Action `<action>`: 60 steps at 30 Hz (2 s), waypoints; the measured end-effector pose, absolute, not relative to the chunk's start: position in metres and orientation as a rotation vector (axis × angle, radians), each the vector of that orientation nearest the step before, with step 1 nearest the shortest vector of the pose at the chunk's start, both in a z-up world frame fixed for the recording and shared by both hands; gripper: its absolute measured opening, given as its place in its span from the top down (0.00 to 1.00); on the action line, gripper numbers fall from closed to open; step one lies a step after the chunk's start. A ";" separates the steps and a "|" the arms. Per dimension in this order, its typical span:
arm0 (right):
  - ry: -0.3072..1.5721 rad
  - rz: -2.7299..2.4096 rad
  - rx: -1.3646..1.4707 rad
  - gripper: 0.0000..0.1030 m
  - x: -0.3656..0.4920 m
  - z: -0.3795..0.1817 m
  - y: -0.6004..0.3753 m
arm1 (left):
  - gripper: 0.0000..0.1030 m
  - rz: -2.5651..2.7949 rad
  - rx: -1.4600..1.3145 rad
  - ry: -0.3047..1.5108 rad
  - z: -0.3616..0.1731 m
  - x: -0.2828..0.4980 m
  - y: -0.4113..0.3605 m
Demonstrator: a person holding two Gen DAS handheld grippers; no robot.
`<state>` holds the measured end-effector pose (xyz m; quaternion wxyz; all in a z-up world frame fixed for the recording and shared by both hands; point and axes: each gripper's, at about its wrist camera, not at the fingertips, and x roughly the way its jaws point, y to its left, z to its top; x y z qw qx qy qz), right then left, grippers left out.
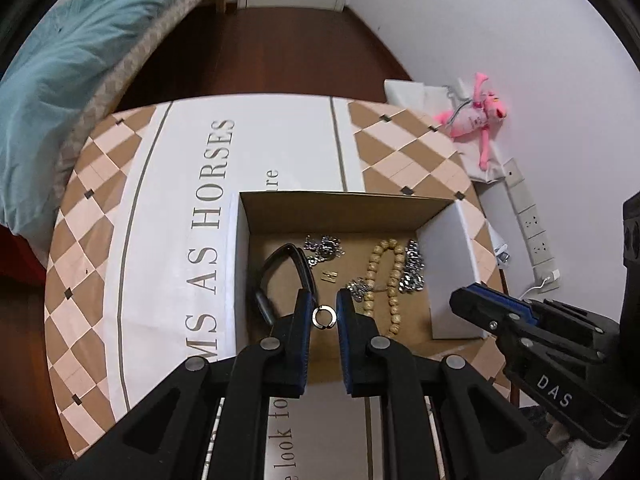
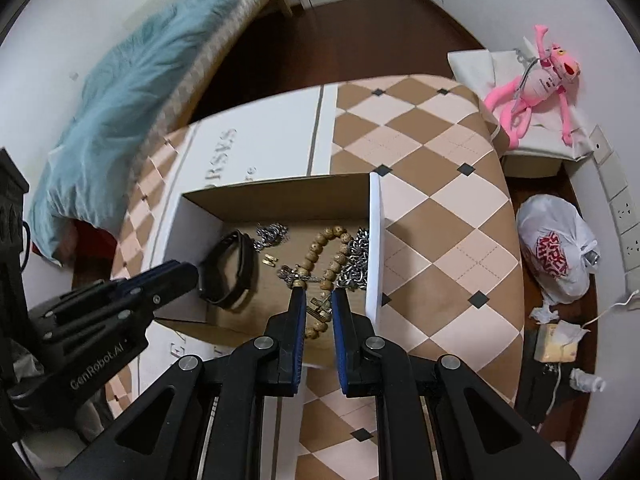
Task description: Organize jewelry
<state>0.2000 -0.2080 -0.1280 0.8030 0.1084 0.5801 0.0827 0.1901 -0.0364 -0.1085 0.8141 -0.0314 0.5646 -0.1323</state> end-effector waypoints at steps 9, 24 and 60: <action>1.271 0.159 0.233 0.67 0.205 -0.124 -0.211 | 0.44 -0.219 -0.066 1.211 -0.101 0.203 -0.029; 1.276 -0.006 0.024 0.11 0.185 -0.116 -0.200 | 0.06 -0.074 0.045 1.194 -0.106 0.176 -0.008; 0.841 -0.095 -0.008 0.00 0.015 0.098 -0.193 | 0.05 -0.028 0.005 0.799 0.076 0.021 0.008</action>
